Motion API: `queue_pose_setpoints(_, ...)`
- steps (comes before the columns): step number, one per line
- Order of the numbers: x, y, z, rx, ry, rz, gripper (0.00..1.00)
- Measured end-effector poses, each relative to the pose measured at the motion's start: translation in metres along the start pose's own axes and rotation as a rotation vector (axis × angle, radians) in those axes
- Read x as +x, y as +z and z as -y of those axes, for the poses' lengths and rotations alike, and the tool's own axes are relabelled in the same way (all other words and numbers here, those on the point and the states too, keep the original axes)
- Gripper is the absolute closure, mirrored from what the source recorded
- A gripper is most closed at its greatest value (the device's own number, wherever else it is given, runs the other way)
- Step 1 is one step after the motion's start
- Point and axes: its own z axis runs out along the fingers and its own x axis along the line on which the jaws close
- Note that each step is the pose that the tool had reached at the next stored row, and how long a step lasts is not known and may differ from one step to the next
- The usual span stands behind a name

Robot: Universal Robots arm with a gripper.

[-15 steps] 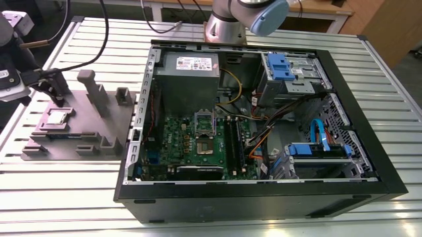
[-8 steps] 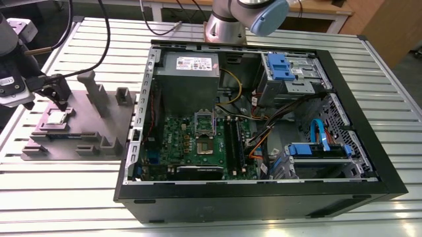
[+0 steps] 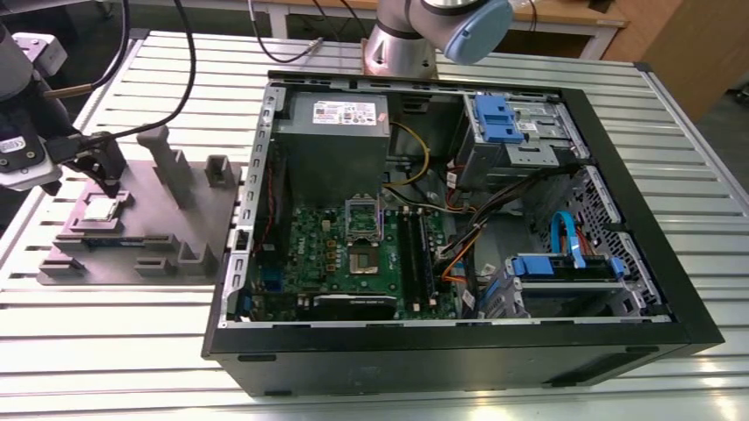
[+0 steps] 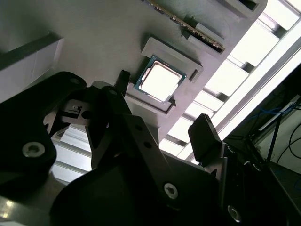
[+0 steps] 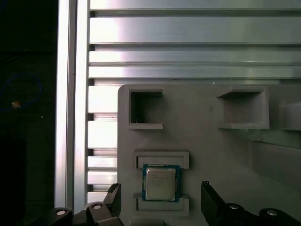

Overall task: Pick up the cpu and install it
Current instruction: 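Pick up the cpu and move it towards the insertion slot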

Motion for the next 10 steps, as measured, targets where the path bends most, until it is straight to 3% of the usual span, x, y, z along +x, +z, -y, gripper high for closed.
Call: queue_pose_setpoints(10, -0.0001, 0.002, 0.0002, 0.0009, 0.0, 0.0008, 0.23)
